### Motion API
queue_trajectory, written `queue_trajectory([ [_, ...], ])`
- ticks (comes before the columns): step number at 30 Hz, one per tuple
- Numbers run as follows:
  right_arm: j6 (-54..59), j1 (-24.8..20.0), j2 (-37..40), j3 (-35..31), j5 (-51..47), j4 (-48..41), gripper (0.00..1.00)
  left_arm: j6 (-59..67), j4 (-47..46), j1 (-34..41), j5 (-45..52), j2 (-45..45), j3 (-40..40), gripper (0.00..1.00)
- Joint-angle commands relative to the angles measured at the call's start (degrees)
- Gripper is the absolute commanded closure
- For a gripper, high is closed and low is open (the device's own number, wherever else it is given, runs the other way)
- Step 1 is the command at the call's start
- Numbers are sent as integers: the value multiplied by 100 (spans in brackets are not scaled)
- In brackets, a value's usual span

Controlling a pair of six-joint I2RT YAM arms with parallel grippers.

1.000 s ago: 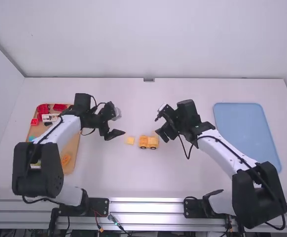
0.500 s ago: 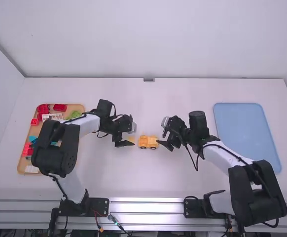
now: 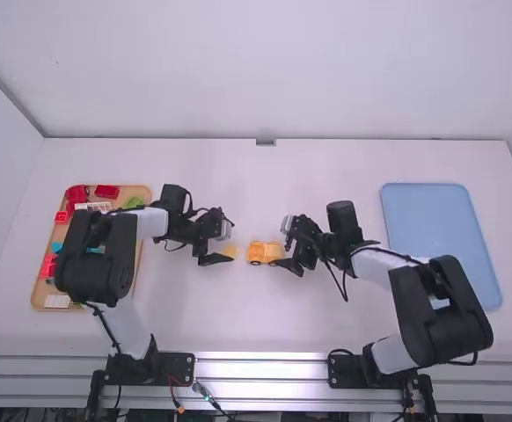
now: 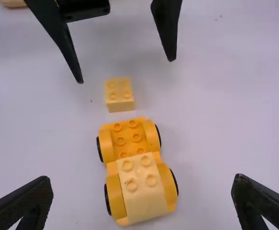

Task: Assemble lego blocks to make yellow taxi

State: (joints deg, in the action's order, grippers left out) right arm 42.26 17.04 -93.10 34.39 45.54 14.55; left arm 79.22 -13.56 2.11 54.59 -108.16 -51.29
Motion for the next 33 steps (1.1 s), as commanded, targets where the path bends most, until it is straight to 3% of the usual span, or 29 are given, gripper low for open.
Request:
queue_trajectory([
  [1,2,74,-267,358,116,-85,1,164,57,-83,302,-258,70,1],
  [19,20,208,-341,459,98,-181,1,721,339,13,348,-879,72,1],
  [25,20,219,-341,459,96,-181,1,721,358,-24,345,-1027,72,33],
  [28,22,190,-341,459,96,-179,1,721,358,-11,343,-1025,72,37],
  [33,22,133,-341,455,105,-177,1,721,354,-11,345,-1023,57,32],
])
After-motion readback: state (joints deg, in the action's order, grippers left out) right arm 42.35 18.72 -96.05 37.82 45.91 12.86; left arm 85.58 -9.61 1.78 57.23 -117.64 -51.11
